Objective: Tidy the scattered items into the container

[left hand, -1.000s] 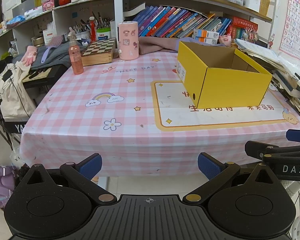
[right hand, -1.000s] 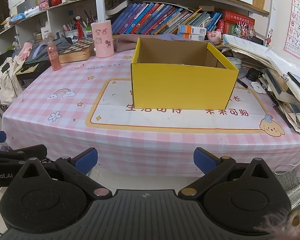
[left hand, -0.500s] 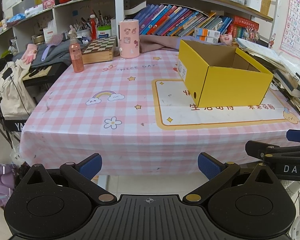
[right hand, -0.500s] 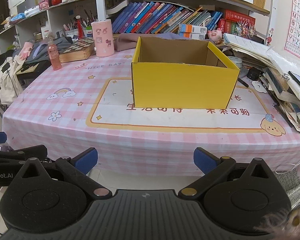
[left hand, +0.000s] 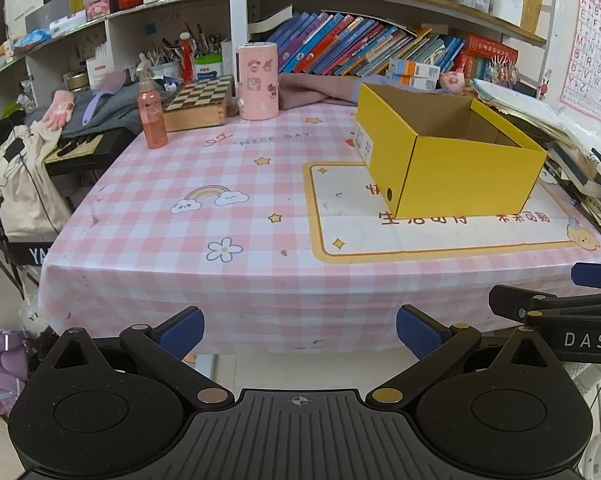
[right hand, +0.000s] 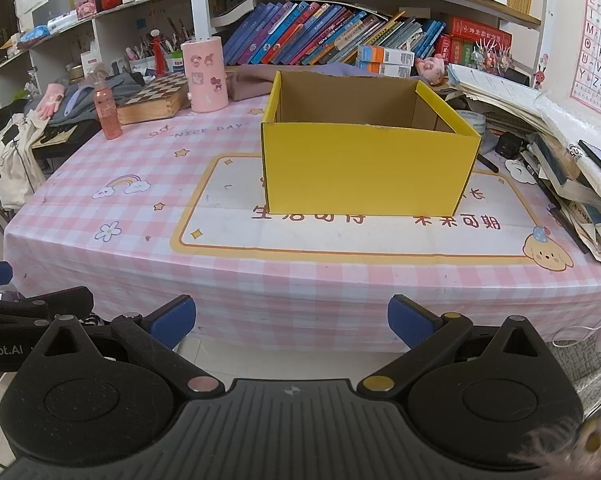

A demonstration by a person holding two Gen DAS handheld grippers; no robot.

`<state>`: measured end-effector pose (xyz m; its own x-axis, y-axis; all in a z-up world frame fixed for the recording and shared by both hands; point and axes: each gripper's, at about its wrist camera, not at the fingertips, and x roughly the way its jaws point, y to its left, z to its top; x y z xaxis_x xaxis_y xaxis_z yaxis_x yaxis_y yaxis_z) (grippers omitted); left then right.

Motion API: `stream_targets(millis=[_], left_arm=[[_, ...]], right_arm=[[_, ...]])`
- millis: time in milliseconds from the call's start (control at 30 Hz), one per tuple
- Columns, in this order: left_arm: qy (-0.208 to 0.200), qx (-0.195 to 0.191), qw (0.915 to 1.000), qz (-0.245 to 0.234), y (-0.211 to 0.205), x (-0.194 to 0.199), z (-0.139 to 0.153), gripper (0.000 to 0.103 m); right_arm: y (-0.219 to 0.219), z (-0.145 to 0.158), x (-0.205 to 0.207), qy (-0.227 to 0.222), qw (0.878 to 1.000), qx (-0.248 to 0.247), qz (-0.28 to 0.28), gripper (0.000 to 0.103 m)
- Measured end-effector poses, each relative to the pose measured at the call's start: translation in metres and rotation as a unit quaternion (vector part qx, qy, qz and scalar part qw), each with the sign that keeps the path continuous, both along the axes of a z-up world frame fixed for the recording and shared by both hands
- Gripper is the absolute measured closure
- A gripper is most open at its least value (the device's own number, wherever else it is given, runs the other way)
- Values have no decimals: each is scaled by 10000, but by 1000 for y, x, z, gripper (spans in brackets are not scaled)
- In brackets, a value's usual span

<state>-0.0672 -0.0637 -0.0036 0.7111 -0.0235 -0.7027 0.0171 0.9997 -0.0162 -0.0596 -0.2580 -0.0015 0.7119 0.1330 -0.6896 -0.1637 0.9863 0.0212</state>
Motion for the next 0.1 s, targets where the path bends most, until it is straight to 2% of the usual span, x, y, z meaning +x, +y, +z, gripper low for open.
stream_targets(millis=[100], left_arm=[[4,-5,10000,10,0,1,0,0]], right_arm=[[2,-3,1,22,10000,4,-6,0]])
